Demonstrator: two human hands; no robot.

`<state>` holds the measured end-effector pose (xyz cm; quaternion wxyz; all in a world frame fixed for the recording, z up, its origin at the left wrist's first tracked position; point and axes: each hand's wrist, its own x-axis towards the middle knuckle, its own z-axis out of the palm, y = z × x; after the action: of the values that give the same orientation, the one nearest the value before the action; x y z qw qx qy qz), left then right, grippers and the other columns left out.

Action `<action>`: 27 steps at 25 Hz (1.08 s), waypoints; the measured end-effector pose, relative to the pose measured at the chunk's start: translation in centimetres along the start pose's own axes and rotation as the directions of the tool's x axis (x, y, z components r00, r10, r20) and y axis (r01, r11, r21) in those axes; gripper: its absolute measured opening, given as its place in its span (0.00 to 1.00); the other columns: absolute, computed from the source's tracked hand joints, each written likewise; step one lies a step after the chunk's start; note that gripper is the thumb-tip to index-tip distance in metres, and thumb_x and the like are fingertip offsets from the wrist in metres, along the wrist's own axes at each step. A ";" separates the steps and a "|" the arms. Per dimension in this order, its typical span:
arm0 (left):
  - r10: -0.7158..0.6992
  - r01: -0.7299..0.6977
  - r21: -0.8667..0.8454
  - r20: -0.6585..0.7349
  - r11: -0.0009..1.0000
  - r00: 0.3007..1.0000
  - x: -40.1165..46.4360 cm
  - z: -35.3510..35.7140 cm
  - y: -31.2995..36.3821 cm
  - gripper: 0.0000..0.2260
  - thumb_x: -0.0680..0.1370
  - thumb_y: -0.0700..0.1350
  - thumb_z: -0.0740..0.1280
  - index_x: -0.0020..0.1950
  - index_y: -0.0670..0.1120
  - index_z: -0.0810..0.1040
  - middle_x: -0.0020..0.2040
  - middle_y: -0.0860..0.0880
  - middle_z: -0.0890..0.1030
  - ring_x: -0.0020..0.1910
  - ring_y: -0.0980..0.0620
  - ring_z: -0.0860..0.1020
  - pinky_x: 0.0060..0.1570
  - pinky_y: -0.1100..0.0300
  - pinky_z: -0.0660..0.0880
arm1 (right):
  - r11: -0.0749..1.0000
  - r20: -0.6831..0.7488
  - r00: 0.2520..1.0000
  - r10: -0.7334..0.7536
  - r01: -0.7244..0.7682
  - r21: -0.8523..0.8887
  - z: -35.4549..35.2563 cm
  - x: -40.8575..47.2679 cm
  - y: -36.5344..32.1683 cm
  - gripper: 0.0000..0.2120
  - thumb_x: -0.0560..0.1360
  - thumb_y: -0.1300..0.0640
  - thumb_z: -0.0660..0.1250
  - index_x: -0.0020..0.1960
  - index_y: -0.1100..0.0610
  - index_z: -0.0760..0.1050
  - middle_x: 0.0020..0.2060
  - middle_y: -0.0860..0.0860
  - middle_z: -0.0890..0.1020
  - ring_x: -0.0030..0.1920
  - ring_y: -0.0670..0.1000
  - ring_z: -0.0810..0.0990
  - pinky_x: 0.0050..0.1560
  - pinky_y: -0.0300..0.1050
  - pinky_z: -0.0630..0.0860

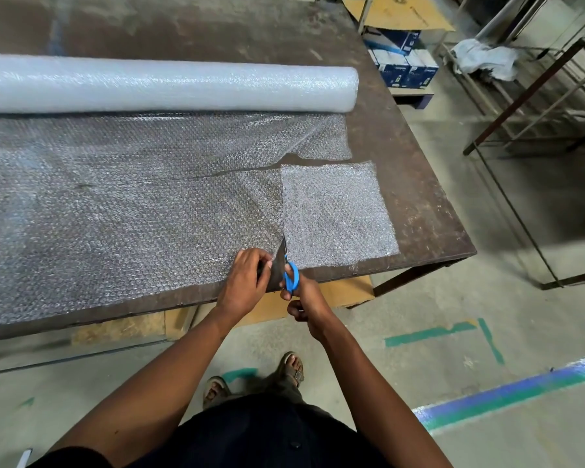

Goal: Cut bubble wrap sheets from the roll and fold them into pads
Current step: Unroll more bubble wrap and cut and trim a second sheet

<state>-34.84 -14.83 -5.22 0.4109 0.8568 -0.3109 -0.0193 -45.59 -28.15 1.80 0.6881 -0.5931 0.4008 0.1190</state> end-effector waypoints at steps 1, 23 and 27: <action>-0.002 0.002 0.002 -0.001 1.000 1.000 0.0 0.0 0.0 0.02 0.85 0.43 0.65 0.56 0.46 0.74 0.52 0.49 0.77 0.54 0.52 0.71 0.53 0.55 0.71 | 1.000 0.001 1.000 -0.005 0.005 -0.007 0.0 0.1 -0.2 0.23 0.80 0.32 0.64 0.48 0.52 0.78 0.34 0.48 0.74 0.26 0.47 0.63 0.28 0.40 0.56; -0.029 0.028 0.017 0.030 0.999 0.999 0.0 0.1 -0.2 0.03 0.86 0.47 0.63 0.57 0.48 0.73 0.53 0.51 0.76 0.54 0.55 0.69 0.51 0.56 0.70 | 0.996 0.001 0.999 -0.035 0.034 0.076 0.3 2.2 -1.1 0.21 0.81 0.35 0.66 0.48 0.53 0.79 0.32 0.49 0.73 0.27 0.45 0.57 0.25 0.39 0.53; -0.026 0.025 0.020 0.027 0.999 0.999 0.0 0.1 -0.2 0.03 0.85 0.46 0.64 0.57 0.49 0.73 0.52 0.51 0.77 0.54 0.55 0.69 0.51 0.55 0.70 | 0.996 0.007 1.000 -0.005 0.004 0.094 0.5 2.6 -1.6 0.22 0.80 0.32 0.64 0.45 0.51 0.78 0.32 0.48 0.74 0.26 0.45 0.59 0.23 0.38 0.53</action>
<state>-34.75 -14.85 -5.41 0.3982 0.8643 -0.3057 -0.0331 -42.62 -28.93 1.14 0.7168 -0.5607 0.4021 0.1005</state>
